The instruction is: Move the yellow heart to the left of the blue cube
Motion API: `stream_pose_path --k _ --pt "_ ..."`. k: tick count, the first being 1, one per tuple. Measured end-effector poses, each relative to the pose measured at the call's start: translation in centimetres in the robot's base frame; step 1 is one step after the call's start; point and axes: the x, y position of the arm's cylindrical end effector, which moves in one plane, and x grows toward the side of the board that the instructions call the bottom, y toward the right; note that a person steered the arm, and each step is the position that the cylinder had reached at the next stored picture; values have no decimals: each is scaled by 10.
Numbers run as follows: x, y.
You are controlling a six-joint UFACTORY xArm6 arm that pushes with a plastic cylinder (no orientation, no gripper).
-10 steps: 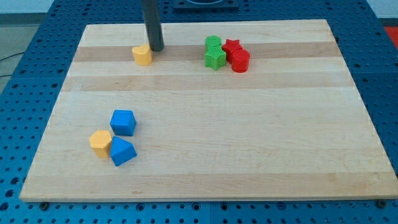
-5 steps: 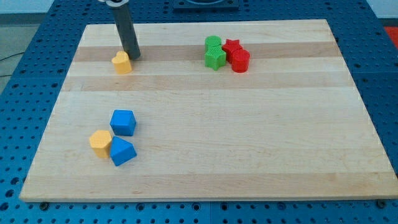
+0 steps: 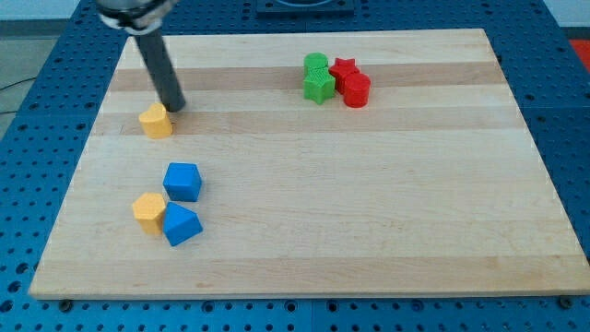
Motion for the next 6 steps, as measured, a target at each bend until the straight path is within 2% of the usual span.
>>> stream_pose_path --k 1,2,3,5,6 --pt "24 -12" --pt "-5 -45" --pt "4 -91" --pt "34 -61" --pt "37 -108"
